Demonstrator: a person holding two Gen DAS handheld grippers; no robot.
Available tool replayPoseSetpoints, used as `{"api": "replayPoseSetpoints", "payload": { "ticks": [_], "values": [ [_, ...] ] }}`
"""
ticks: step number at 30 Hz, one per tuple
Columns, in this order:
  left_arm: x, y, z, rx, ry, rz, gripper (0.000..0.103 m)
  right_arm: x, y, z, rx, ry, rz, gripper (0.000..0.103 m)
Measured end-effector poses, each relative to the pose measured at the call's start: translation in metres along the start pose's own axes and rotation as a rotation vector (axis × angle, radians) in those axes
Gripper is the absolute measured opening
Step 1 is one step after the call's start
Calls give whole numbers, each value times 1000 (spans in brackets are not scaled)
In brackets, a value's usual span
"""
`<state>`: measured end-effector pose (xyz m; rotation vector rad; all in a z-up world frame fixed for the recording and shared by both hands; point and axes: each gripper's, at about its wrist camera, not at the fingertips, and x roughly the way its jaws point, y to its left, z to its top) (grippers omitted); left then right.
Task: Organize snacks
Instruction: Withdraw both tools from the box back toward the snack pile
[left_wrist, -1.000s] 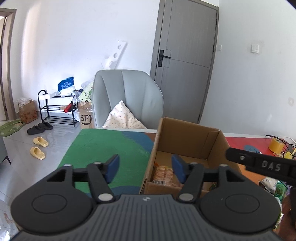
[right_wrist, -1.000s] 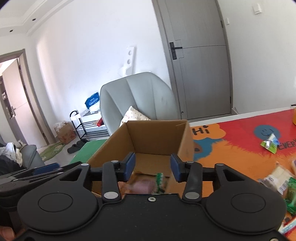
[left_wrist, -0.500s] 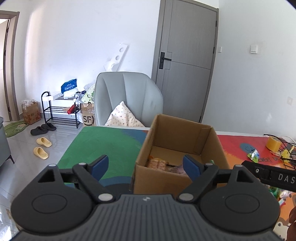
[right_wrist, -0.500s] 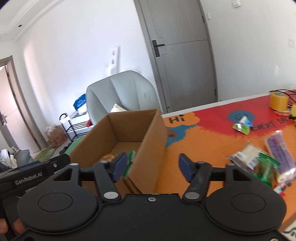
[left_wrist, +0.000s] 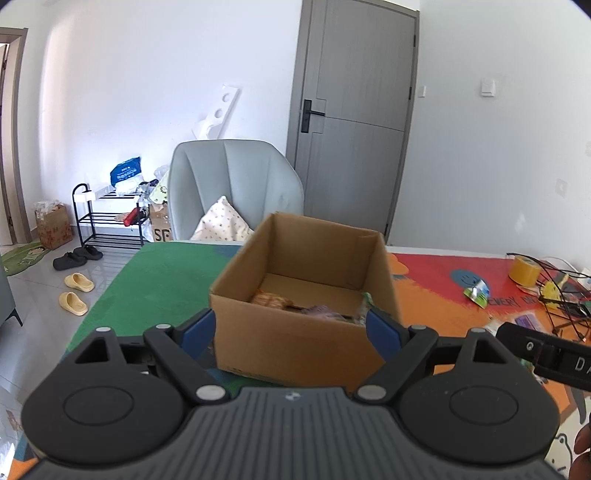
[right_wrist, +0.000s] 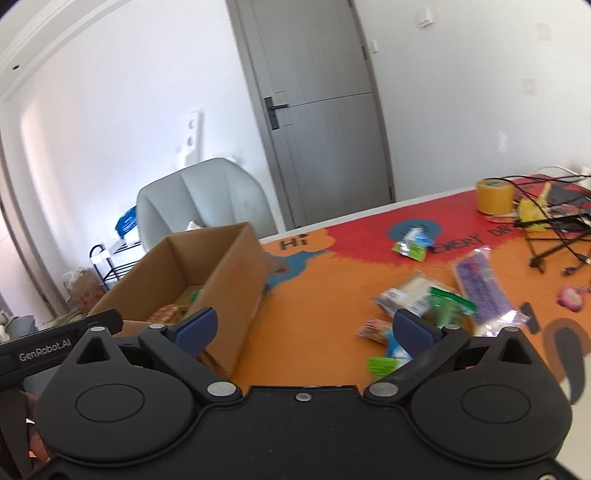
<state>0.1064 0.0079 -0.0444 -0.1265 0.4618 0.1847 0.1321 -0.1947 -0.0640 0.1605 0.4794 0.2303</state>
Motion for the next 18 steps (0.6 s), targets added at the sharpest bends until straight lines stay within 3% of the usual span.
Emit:
{"api": "replayPoseSetpoints", "payload": {
  "ticks": [18],
  "values": [
    [-10,-44,-13,60,43,-77,94,-27,-60,-17,67,-15,-70,103]
  ]
}}
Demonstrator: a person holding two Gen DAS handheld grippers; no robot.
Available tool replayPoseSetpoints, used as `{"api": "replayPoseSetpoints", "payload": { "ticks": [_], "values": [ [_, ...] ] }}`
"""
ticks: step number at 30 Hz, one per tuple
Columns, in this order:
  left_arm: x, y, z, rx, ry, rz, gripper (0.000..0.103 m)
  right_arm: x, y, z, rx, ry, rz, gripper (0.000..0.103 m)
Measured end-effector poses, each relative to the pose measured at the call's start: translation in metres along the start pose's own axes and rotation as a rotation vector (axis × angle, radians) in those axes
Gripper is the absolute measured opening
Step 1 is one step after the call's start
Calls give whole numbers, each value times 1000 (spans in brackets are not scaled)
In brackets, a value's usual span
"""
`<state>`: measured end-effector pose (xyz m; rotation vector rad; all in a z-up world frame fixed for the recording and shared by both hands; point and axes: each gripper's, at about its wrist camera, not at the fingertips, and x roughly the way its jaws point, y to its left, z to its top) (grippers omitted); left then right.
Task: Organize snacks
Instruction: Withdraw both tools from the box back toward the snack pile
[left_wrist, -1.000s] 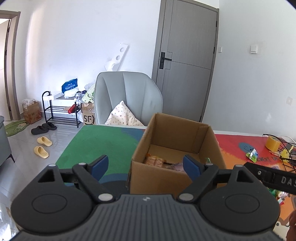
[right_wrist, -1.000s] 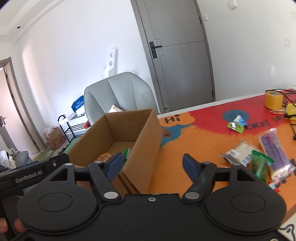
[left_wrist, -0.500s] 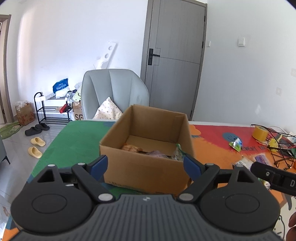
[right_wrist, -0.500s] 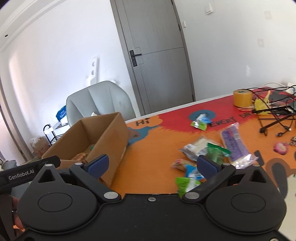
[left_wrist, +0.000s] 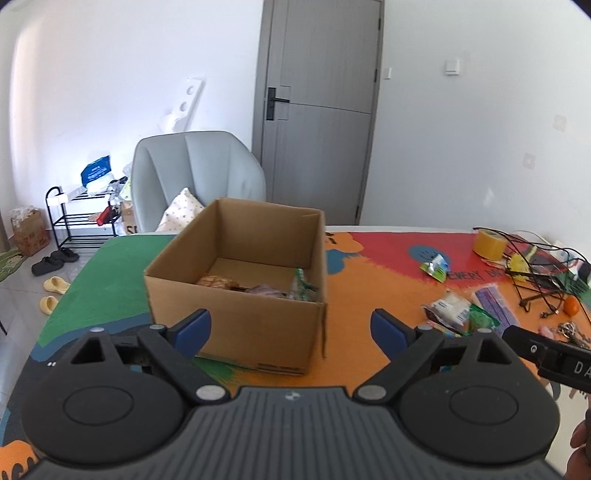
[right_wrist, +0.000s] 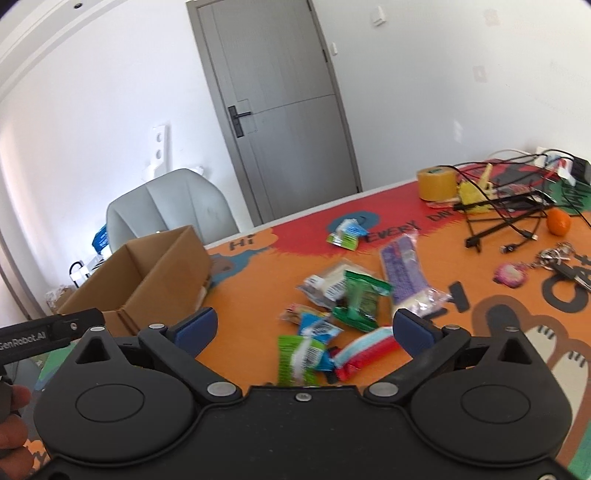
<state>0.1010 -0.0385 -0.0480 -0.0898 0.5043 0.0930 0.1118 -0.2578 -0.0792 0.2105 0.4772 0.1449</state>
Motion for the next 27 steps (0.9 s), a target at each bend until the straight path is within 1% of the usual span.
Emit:
{"api": "replayPoseSetpoints", "payload": {
  "ticks": [3,9,17,23,25,27],
  "values": [
    [3,-9,-3,10,6,-4,95,-1,-9,-2,11,1,-8,103],
    [8,-23,-7,26,10,-39,95,0,-28,-8,20,11,-32,103],
    [21,-46,-18,40,39,-89,95,8,-47,-16,48,41,-48,102],
    [31,-63,-26,36,51,-126,94,13,-61,-20,77,62,-55,92],
    [35,-69,-28,31,63,-139,92,16,-65,-20,90,66,-56,86],
    [38,-73,-31,23,73,-155,92,18,-67,-21,94,72,-57,84]
  ]
}}
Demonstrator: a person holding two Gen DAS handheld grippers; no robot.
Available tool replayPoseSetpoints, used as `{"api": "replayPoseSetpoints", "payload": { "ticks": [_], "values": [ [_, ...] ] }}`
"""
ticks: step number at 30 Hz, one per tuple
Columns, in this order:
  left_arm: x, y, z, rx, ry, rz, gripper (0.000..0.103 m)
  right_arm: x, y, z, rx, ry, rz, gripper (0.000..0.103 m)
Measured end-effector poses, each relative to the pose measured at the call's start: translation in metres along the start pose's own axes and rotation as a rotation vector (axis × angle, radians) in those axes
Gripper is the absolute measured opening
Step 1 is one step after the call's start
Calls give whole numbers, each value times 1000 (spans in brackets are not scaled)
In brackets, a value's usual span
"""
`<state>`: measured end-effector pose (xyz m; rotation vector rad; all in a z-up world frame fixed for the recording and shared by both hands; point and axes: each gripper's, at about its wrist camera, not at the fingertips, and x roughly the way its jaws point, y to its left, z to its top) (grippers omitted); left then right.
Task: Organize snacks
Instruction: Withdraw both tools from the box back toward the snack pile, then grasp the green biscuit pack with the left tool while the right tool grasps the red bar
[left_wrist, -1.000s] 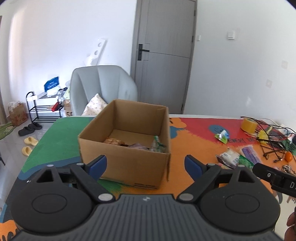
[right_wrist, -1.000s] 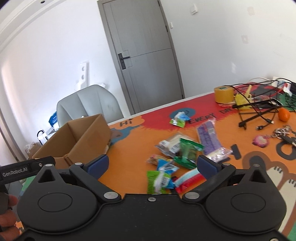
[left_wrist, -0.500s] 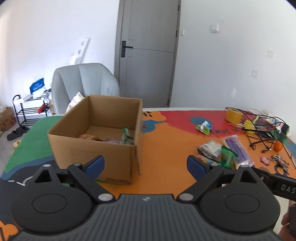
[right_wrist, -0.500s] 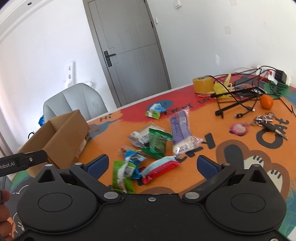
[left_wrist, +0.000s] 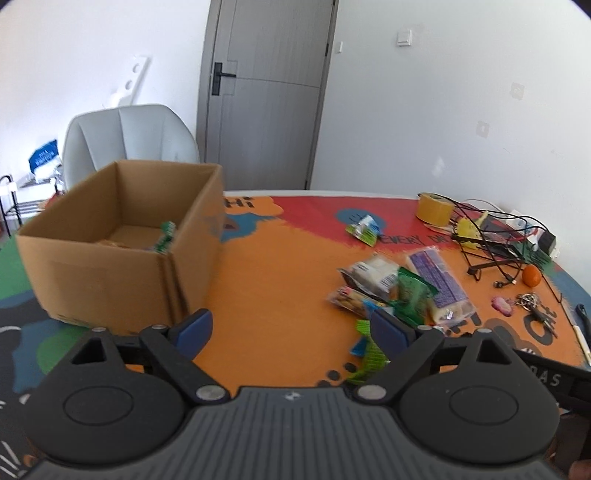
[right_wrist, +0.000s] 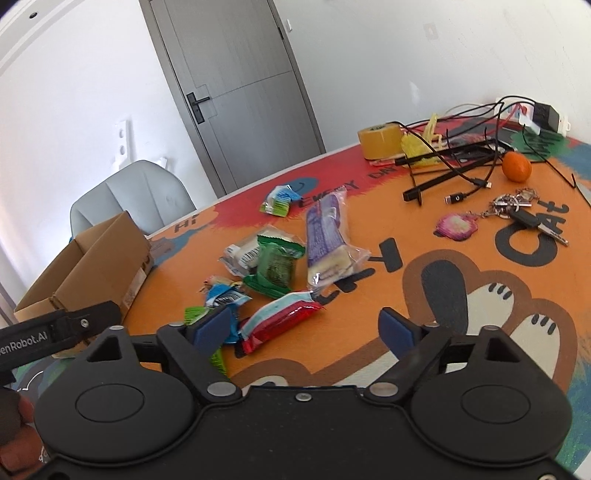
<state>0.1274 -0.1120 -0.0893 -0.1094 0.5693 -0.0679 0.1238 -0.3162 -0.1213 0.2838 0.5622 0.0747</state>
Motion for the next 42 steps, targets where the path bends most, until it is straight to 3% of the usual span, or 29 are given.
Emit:
{"api": "replayPoseSetpoints", "payload": {
  "ticks": [9,13,28,30,32,42],
  "values": [
    [21,-22,-9,4,32,-48,81,12,-8,-1,25,14,-9,77],
    [33,-28,-14,-2,58,-59,69,18,-11,0,37,13,-30,75],
    [44,-45,-22,7,108,-124,58,31,-20,4,71,17,-41,70],
    [47,-47,-24,15,117,-121,51,32,-20,4,73,15,-43,70],
    [52,-45,-26,10,147,-121,29,32,-18,4,66,17,-43,70],
    [43,-25,-19,-36,123,-97,27,44,8,4,14,27,-42,70]
  ]
}}
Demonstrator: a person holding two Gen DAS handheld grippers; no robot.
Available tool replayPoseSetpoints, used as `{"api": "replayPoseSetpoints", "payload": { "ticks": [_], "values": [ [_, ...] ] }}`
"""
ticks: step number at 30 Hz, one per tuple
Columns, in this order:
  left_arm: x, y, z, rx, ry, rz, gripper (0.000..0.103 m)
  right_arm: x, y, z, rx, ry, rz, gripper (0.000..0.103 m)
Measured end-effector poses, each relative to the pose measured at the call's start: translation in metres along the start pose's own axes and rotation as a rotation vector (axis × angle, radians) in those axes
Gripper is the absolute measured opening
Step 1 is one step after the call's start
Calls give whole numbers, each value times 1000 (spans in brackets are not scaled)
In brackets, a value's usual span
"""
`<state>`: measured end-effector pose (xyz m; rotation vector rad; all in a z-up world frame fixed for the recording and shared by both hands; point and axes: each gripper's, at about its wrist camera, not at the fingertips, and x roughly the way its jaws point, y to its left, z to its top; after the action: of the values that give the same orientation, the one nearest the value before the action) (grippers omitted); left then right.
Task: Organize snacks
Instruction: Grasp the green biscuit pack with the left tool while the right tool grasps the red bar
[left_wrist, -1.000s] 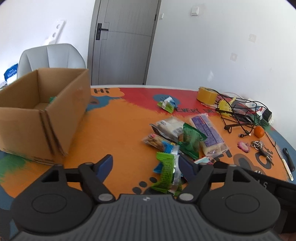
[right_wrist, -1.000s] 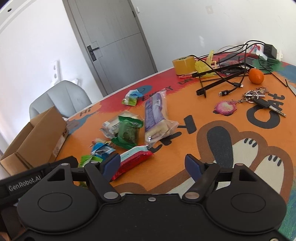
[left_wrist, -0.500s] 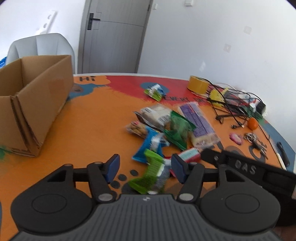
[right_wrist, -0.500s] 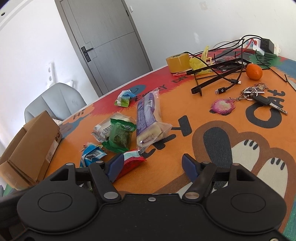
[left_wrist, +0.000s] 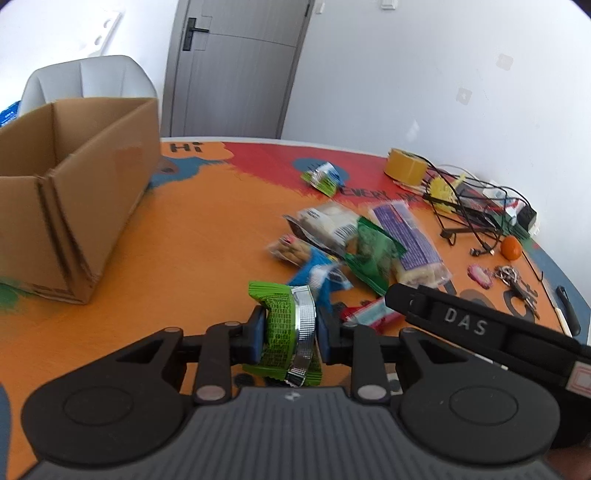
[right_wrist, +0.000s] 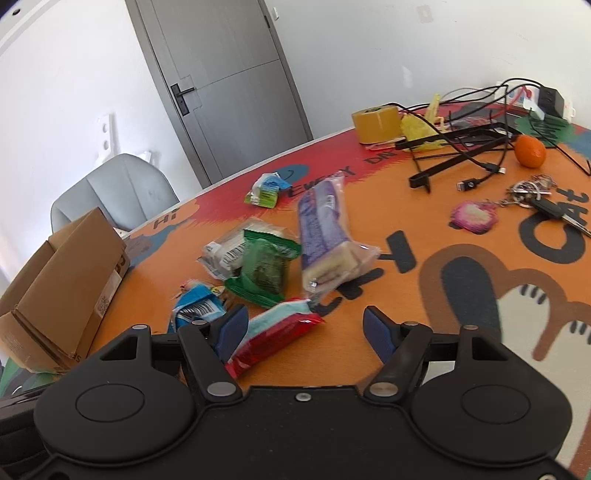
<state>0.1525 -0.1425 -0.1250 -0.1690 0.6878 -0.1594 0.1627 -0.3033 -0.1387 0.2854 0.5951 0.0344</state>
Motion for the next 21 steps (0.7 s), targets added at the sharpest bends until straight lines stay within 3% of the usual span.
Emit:
{"api": "replayPoseSetpoints", "payload": {
  "ticks": [6,14,17,21],
  "values": [
    [-3,18,5,-35,-12,33,27,12,18,5,-54,8,-38,70],
    [-6,26,9,-43,-27,57,27,10,27,-3,-122,18,-109,61],
    [-9,25,9,-40,-32,53,27,6,24,-4,-125,21,-126,54],
    [-14,26,7,-42,-34,51,27,2,21,-8,-164,13,-159,31]
  ]
}}
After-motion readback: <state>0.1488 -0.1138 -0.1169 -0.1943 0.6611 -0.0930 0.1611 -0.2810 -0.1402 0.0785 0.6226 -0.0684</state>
